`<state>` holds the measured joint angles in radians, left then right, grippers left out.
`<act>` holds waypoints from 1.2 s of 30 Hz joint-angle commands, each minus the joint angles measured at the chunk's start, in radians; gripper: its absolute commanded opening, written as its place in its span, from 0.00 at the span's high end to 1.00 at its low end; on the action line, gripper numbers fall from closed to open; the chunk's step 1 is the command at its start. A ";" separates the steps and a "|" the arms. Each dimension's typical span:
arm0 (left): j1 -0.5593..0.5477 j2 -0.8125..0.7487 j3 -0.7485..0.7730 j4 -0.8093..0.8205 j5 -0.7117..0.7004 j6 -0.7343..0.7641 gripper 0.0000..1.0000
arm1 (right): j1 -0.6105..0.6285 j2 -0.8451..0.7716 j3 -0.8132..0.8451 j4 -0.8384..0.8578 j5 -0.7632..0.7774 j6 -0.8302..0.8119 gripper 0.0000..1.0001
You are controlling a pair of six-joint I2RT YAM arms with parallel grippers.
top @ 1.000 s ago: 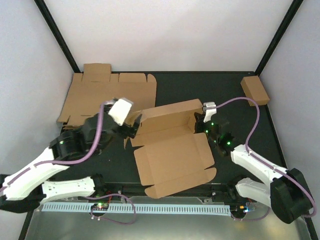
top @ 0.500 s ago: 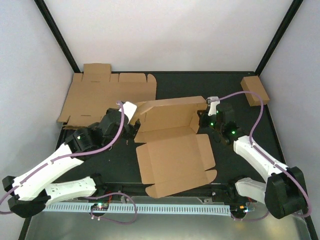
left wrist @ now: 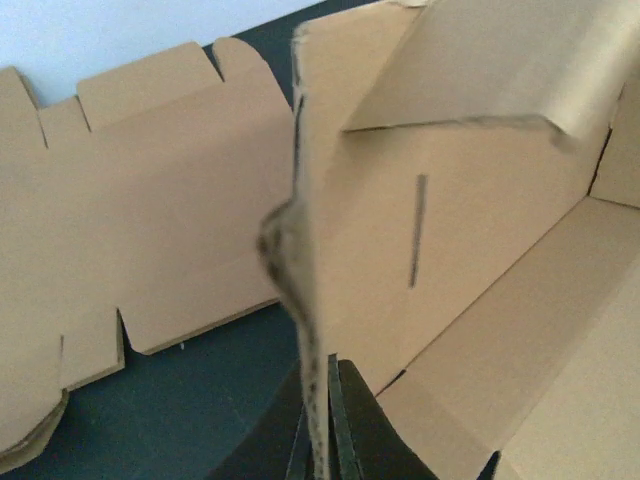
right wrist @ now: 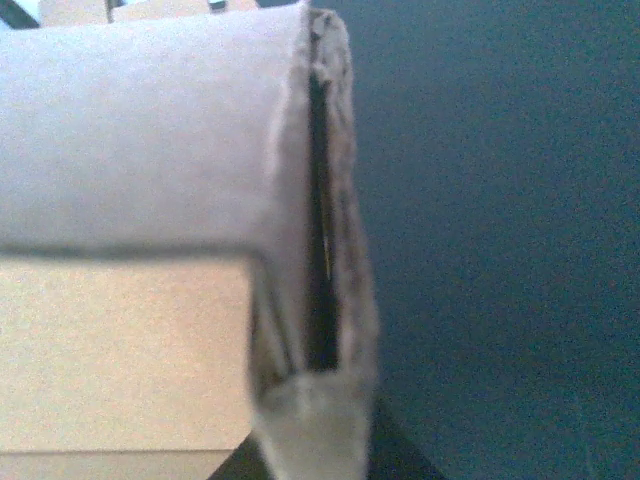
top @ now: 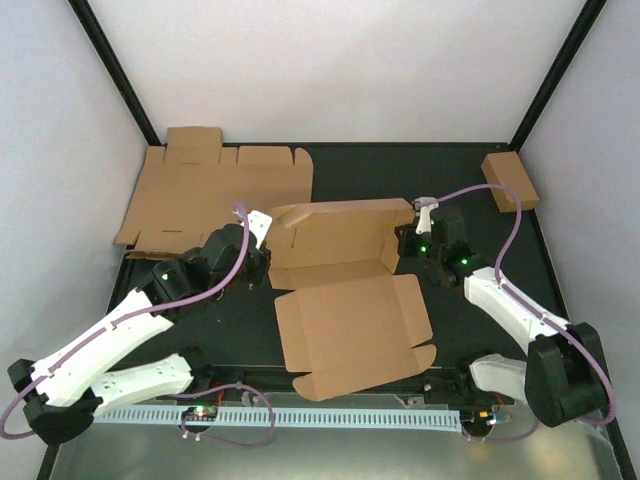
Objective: Fold the paper box
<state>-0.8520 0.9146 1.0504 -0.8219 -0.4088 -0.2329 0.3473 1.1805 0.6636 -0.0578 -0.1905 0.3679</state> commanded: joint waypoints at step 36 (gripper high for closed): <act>0.007 0.039 0.031 0.010 0.100 -0.145 0.99 | 0.030 0.350 -0.095 0.354 -0.055 0.016 0.78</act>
<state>-0.8455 0.9562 1.0584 -0.8616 -0.3618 -0.3550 0.3504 1.4902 0.5526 0.3458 -0.2890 0.4011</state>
